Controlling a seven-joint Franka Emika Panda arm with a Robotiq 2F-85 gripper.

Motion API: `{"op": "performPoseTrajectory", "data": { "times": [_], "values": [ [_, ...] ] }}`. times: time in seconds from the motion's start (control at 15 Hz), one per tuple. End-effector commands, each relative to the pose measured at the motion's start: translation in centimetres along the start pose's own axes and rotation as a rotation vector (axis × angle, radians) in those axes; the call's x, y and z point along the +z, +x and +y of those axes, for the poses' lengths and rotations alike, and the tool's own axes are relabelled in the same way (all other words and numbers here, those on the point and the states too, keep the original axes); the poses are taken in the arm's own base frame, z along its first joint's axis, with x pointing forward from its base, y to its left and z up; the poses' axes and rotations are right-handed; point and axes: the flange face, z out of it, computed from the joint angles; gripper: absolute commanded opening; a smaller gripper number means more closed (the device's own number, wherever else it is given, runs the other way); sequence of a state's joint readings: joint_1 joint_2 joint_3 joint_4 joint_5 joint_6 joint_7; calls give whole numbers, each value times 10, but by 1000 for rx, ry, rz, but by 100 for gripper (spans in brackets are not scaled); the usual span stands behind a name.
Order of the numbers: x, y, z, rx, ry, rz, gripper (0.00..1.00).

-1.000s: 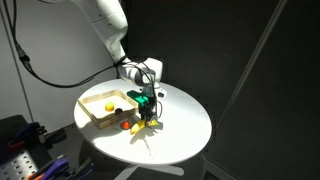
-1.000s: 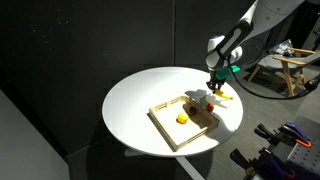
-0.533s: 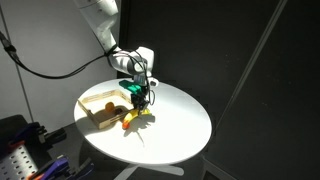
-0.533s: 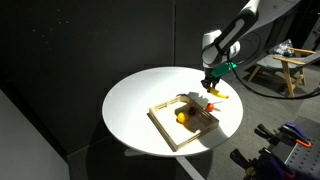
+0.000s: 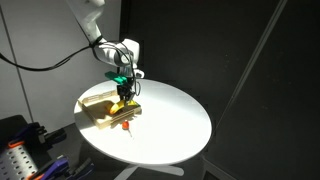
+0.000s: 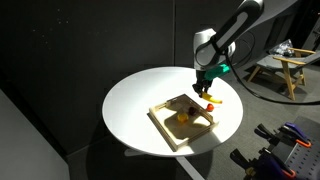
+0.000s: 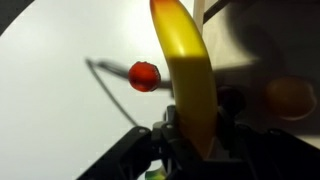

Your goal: Pick up the banana and place it in the wooden tray

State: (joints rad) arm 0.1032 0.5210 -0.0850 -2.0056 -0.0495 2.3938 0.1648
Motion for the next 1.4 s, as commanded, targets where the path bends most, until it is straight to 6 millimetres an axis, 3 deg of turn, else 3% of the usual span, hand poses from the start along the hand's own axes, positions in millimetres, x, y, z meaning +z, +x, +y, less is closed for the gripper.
{"op": "performPoseTrajectory", "data": {
  "times": [0.0,0.73,1.33],
  "values": [
    [-10,-16,-24,-21,-4,-12,16],
    [-4,-18,-92,-33,-13,-6,16],
    [-1,-8,-114,10,-13,1,16]
  ]
}}
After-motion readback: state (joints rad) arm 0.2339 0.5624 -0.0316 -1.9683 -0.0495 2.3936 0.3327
